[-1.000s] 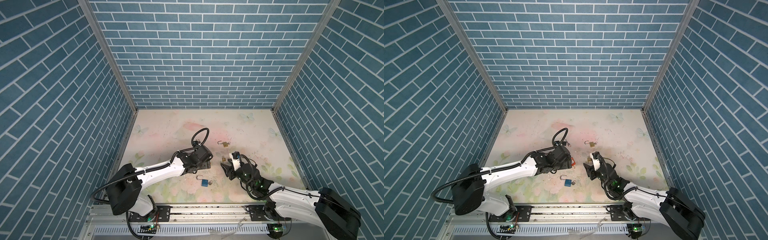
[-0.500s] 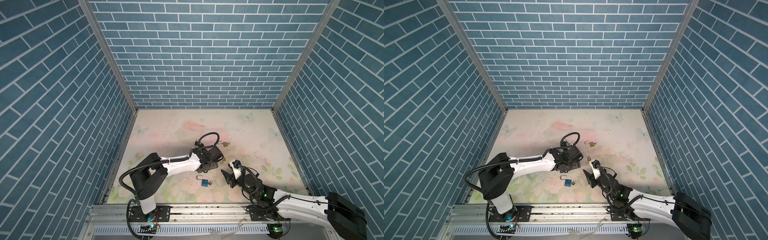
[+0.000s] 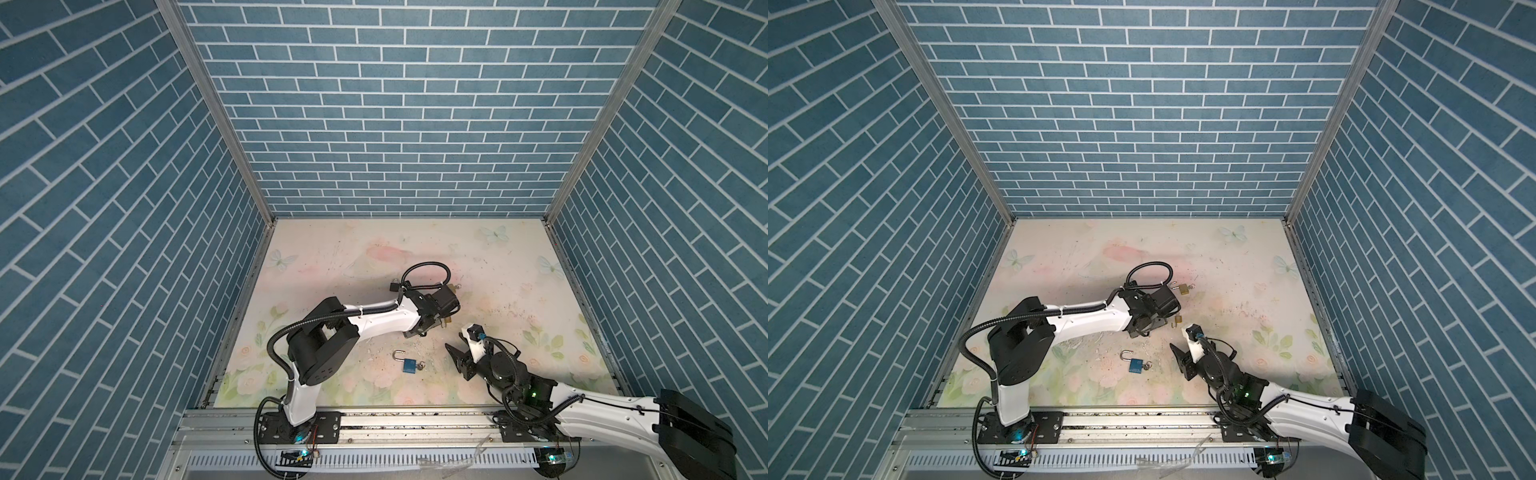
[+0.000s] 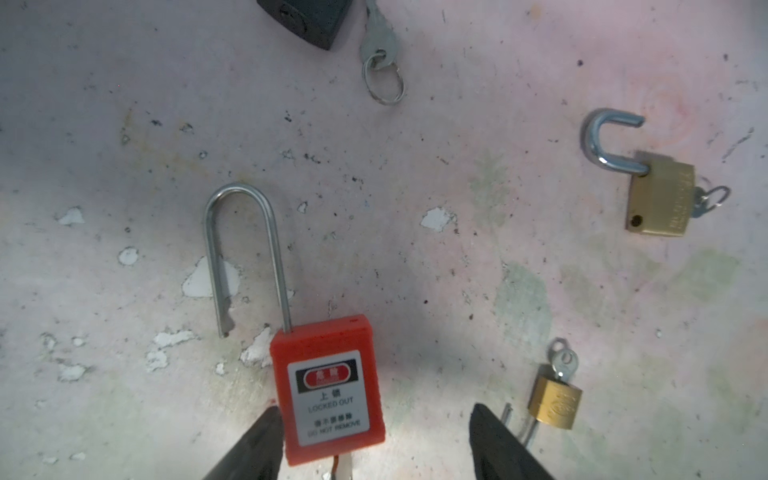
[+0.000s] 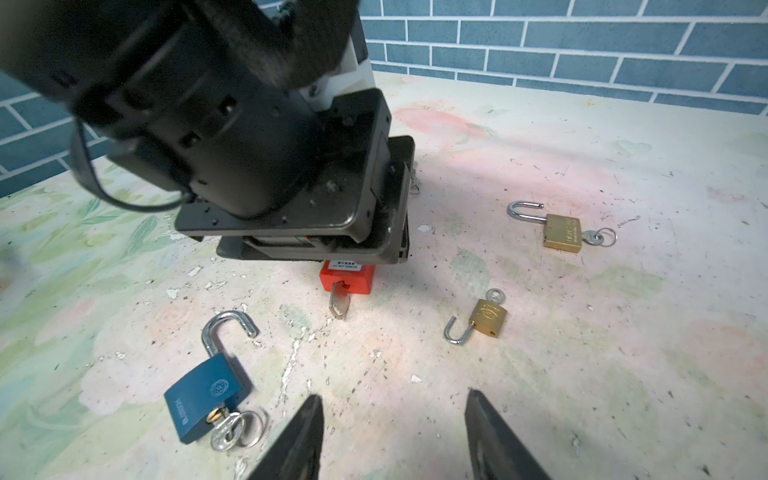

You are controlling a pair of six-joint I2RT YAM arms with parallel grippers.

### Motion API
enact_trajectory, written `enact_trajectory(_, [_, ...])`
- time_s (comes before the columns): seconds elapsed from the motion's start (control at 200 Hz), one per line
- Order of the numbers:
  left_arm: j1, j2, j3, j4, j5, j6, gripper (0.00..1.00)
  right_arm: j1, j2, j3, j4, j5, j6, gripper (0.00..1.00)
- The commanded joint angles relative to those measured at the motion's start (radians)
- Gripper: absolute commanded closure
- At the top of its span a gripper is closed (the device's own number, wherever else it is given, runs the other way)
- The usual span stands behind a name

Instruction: Lock with the key

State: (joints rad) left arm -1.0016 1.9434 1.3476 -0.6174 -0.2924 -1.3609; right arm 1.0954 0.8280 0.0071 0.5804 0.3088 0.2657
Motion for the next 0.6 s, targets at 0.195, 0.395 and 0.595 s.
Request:
enact_trajectory(0.195, [0.009, 0.047, 0.018, -0.081, -0.025, -0.069, 0.31, 0.015, -0.012, -0.017, -0.02, -0.026, 0.036, 0.46])
enact_trajectory(0.395, [0.023, 0.09, 0.03, -0.07, 0.0, -0.06, 0.32, 0.018, -0.011, -0.018, -0.013, -0.023, 0.036, 0.46])
enact_trajectory(0.595, [0.033, 0.109, 0.036, -0.065, -0.002, -0.055, 0.41, 0.018, -0.004, -0.016, -0.014, -0.019, 0.037, 0.46])
